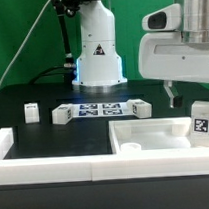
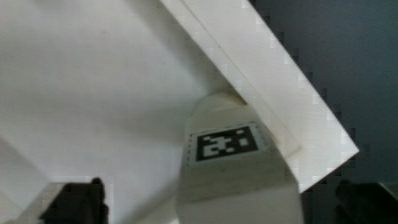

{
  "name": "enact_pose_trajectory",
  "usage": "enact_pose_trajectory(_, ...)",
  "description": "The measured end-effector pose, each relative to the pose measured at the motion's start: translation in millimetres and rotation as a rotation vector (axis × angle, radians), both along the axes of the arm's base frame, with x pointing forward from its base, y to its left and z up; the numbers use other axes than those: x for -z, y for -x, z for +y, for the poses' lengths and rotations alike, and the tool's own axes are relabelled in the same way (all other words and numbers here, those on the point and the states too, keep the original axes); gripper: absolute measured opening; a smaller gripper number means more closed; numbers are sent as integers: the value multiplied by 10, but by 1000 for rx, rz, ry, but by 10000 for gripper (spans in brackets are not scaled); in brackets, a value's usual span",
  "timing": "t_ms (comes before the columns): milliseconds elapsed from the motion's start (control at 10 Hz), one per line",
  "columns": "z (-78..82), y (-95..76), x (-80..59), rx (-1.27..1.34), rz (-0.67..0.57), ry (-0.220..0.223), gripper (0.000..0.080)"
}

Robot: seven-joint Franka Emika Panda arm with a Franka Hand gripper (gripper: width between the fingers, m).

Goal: Assemble one leg

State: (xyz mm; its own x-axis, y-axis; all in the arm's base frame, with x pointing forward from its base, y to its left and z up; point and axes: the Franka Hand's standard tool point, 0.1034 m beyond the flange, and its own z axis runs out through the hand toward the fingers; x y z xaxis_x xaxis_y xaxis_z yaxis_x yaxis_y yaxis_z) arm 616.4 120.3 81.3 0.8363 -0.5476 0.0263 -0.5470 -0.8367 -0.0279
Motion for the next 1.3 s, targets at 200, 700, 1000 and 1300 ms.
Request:
enact_pose_trajectory(200, -11, -54, -4, -160, -32, 8, 648)
enact_pose_trajectory(700, -89, -80, -13, -352, -36, 20, 387)
enact_pose_trajectory(1000, -89, -82, -13, -302, -37, 17, 291)
enact_pose_trajectory(1300, -86, -81, -13, -91, -36, 4, 291)
